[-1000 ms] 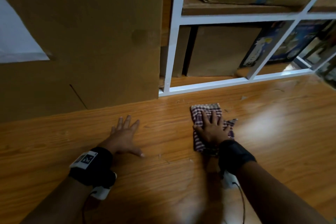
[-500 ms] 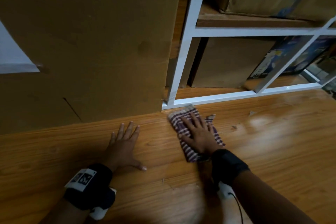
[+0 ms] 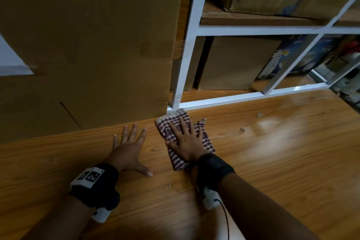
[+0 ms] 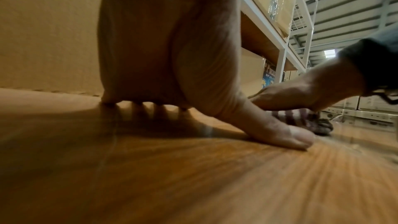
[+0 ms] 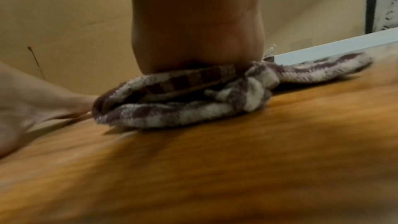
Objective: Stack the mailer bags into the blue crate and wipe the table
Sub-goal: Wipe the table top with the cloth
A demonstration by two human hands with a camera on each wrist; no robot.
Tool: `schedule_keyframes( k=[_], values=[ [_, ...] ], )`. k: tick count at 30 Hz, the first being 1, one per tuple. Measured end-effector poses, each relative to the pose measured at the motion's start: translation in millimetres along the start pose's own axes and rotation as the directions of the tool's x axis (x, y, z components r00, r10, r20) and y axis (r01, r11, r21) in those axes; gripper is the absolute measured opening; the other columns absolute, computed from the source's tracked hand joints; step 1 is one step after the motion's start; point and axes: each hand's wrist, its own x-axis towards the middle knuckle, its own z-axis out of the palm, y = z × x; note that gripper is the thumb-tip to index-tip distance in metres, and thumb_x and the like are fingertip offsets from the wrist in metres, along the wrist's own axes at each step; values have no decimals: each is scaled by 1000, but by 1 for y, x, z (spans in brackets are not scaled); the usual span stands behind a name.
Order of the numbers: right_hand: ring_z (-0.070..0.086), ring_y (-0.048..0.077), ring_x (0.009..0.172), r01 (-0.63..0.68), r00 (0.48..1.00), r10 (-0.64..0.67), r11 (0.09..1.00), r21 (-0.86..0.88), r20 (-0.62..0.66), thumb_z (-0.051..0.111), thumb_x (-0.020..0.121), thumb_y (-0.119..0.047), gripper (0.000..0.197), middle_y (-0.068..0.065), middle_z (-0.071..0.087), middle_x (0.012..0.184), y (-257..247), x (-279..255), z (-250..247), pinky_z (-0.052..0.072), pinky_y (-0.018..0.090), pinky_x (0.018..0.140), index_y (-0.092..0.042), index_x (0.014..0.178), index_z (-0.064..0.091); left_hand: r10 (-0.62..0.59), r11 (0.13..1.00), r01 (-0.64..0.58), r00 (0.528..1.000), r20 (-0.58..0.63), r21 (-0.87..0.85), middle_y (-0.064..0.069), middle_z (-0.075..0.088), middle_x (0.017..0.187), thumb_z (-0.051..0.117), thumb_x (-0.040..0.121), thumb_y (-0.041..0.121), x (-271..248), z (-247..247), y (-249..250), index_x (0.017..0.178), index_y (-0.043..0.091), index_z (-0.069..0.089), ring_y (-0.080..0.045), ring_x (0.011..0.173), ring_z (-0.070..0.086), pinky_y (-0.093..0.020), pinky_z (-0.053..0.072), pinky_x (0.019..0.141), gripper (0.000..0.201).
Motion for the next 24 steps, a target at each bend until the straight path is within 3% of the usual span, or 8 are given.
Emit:
schedule_keyframes(
  k=[3,7,11,14,16,19,22,24],
  values=[
    [-11,30,150,21,999,-21,1000,3,-30,32,90,-74,73,-7,-11,164,44,-16,-5,-2,62,115,-49,151,2,-18,1000,18,1000,-20,12,-1,-40,154,49,14,100,-3,4,-1,147,36,-30,-31,143,-32,-63,-10,113,166],
    [-7,32,150,-244,959,259,961,131,-118,33,90,-74,73,-4,-9,165,126,-46,-6,1,62,116,-49,152,2,-49,999,49,997,-58,-1,0,-36,156,30,22,105,-14,17,0,150,37,-24,-28,145,-29,-61,-9,115,154],
    [-10,33,150,-447,874,476,867,221,-102,29,89,-76,76,-1,-11,165,155,-71,0,0,64,115,-47,152,-1,-107,994,108,992,-61,3,-7,-33,158,33,60,97,-28,33,14,152,31,-22,-32,146,-26,-61,-8,115,126],
    [-9,37,149,-357,923,375,918,170,-87,26,92,-73,74,2,-14,164,113,-81,10,-1,65,114,-45,153,-6,-119,993,119,993,-12,-12,-8,-36,156,30,78,87,-35,38,27,151,30,-24,-33,145,-28,-61,-10,114,107],
    [-9,37,149,-168,982,174,982,81,-72,26,94,-70,72,1,-15,164,70,-92,22,-2,65,113,-44,153,-6,-113,993,113,993,35,-13,-8,-38,154,32,87,78,-41,39,34,151,31,-24,-33,144,-29,-61,-9,115,98],
    [-13,34,149,66,998,-67,998,-24,-15,24,93,-71,70,-2,-15,164,30,-117,39,-6,63,113,-45,153,-3,-104,994,105,991,82,-10,-5,-38,154,41,93,65,-54,43,43,152,32,-21,-30,145,-30,-60,-5,117,91],
    [-11,31,150,104,995,-104,993,-59,-1,13,82,-79,79,-4,-14,164,56,-134,40,-3,62,115,-47,152,-2,-108,994,107,988,107,14,-4,-39,154,45,94,62,-76,54,52,152,32,-20,-29,145,-30,-58,-4,117,92],
    [-9,31,150,6,999,-7,1000,-22,-39,17,81,-80,80,-6,-13,164,96,-146,37,-1,61,116,-48,152,-1,-114,993,112,989,95,19,-2,-38,155,43,93,64,-93,67,59,152,33,-19,-28,145,-29,-57,-4,118,91]
  ],
)
